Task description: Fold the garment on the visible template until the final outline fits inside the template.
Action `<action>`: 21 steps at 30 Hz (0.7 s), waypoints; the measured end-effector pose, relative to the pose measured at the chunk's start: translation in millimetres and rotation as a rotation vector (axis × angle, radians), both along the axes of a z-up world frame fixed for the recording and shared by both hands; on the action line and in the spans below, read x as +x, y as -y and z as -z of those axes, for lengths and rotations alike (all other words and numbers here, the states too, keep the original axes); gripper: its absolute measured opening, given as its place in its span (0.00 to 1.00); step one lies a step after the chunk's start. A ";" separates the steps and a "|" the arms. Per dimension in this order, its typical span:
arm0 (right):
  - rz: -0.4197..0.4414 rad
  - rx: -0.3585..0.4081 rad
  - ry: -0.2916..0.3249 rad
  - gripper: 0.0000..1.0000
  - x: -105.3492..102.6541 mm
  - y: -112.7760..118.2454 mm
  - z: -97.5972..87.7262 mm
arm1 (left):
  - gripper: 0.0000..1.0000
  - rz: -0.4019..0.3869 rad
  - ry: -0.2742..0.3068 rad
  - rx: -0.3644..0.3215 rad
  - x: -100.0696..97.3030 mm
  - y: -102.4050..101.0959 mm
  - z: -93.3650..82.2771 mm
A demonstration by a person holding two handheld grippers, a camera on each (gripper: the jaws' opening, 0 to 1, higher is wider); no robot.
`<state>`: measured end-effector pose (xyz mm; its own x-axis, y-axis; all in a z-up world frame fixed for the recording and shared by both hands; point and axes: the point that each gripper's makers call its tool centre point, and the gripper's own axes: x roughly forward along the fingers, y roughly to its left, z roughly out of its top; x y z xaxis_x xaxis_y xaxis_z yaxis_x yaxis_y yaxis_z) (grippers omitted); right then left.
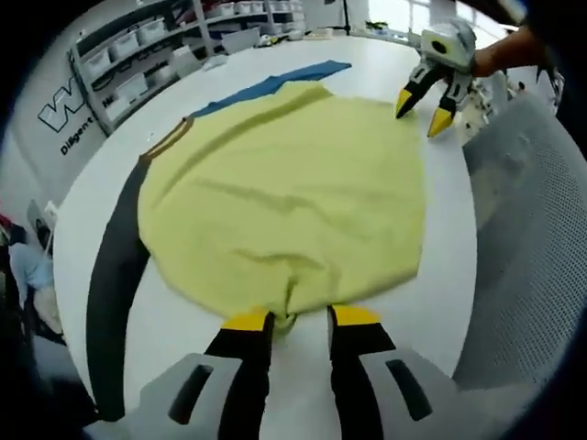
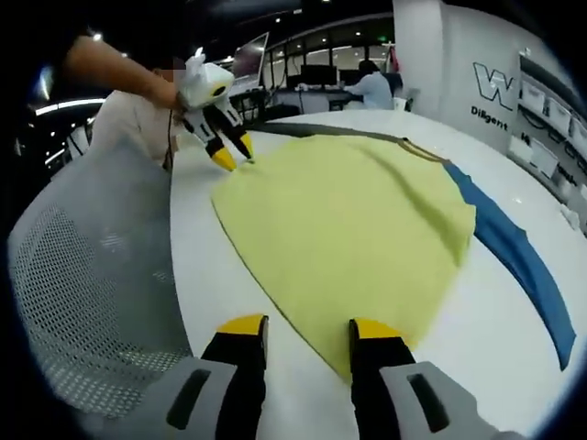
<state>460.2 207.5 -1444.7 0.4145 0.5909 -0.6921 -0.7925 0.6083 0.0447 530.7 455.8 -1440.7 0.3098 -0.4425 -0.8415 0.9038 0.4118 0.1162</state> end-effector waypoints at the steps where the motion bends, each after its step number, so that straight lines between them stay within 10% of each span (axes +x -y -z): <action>1: 0.003 0.002 0.007 0.28 2.0 -0.6 -0.9 | 0.25 -0.007 -0.013 -0.003 0.5 -0.9 0.3; 9: 0.071 -0.077 0.012 0.00 15.8 12.0 0.1 | 0.06 0.064 -0.017 0.085 4.4 -11.1 1.3; 13: 0.192 -0.020 -0.110 0.00 19.1 14.1 -0.8 | 0.05 0.108 -0.003 0.080 5.2 -12.3 -8.1; 21: 0.263 0.062 -0.072 0.00 39.3 18.4 -24.8 | 0.06 0.153 0.010 0.054 12.8 -30.1 -28.5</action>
